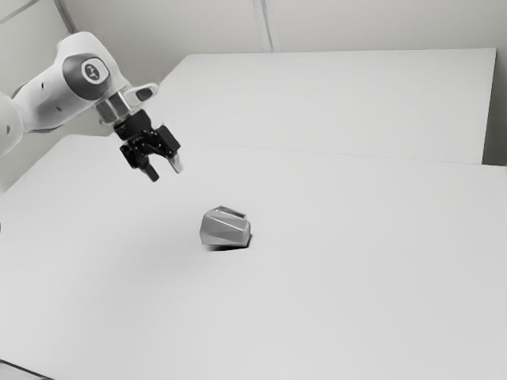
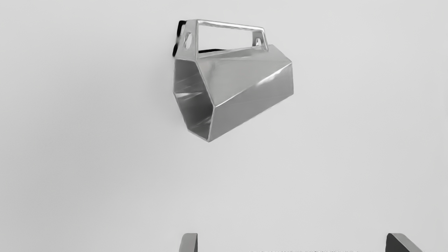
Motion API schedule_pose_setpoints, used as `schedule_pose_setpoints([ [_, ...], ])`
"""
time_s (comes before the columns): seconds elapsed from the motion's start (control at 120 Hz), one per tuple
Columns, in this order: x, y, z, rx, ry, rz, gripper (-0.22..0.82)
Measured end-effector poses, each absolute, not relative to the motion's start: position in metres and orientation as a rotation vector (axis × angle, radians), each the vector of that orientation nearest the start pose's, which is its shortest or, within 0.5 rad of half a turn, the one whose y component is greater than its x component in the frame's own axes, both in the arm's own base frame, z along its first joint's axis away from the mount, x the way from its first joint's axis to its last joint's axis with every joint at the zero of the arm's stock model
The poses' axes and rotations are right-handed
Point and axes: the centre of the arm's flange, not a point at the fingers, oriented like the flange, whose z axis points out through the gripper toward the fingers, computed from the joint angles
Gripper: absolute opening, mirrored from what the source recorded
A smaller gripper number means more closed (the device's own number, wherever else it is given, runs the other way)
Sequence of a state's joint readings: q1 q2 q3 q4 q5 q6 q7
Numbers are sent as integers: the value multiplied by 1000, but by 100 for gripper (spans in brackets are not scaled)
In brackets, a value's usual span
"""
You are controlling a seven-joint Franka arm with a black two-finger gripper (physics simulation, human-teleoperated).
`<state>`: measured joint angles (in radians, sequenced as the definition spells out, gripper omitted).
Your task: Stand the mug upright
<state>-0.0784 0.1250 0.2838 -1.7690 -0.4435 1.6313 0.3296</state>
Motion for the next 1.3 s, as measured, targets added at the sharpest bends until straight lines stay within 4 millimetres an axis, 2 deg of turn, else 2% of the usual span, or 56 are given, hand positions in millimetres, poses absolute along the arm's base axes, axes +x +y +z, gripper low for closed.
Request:
schedule_pose_setpoints([
  [0.208, 580, 64, 429, -3707, 72, 326, 58],
  [0.358, 609, 70, 400, -3742, 66, 294, 58],
  [0.475, 619, 73, 383, -3771, 50, 260, 58],
  [0.633, 617, 72, 356, -3804, 29, 287, 58],
  [0.833, 612, 72, 333, -3827, 18, 321, 58],
  [1.05, 602, 65, 313, -3853, 4, 362, 58],
  [1.3, 597, 52, 305, -3877, 11, 356, 58],
])
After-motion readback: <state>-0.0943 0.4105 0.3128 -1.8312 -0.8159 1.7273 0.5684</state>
